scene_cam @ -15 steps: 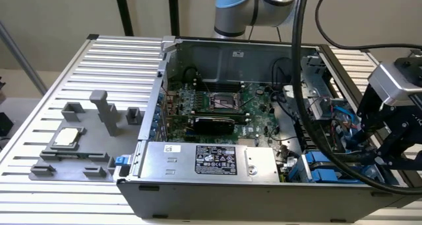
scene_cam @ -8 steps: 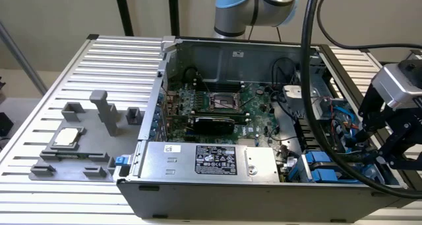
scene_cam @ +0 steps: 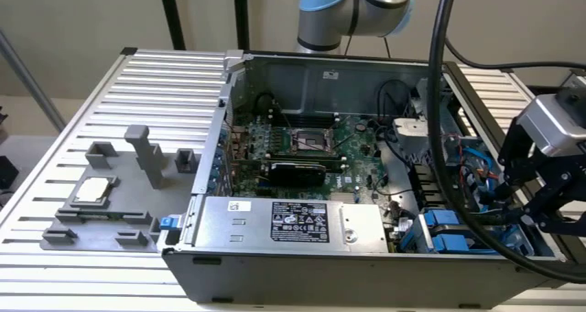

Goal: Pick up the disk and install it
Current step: 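Insert the first disk wire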

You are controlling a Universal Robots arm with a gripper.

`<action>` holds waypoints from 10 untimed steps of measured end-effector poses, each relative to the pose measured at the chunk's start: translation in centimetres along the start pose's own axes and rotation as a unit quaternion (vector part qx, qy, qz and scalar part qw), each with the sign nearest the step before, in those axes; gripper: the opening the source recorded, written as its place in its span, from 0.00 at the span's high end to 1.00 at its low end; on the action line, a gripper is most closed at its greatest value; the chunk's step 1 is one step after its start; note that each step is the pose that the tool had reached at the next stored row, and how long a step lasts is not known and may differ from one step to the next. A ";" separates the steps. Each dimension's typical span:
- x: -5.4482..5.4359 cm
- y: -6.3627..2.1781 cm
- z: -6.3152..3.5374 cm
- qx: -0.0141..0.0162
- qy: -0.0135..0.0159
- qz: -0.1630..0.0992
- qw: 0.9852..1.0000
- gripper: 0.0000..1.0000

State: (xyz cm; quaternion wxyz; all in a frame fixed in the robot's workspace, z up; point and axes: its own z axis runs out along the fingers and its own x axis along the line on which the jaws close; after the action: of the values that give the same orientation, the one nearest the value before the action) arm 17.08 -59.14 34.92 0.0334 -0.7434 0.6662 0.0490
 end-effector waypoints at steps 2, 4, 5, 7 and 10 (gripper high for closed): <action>0.0 -0.10 0.03 0.000 -0.002 -0.004 1.000 1.00; 0.0 -0.18 0.07 0.000 -0.004 -0.007 1.000 1.00; 0.0 -0.22 0.11 0.001 -0.005 -0.009 1.000 1.00; 0.1 -0.26 0.18 0.001 -0.008 -0.012 1.000 1.00; 0.1 -0.32 0.22 0.001 -0.011 -0.015 1.000 1.00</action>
State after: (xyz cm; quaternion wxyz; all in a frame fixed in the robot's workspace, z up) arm 17.41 -59.17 34.69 0.0419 -0.7530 0.6543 0.0558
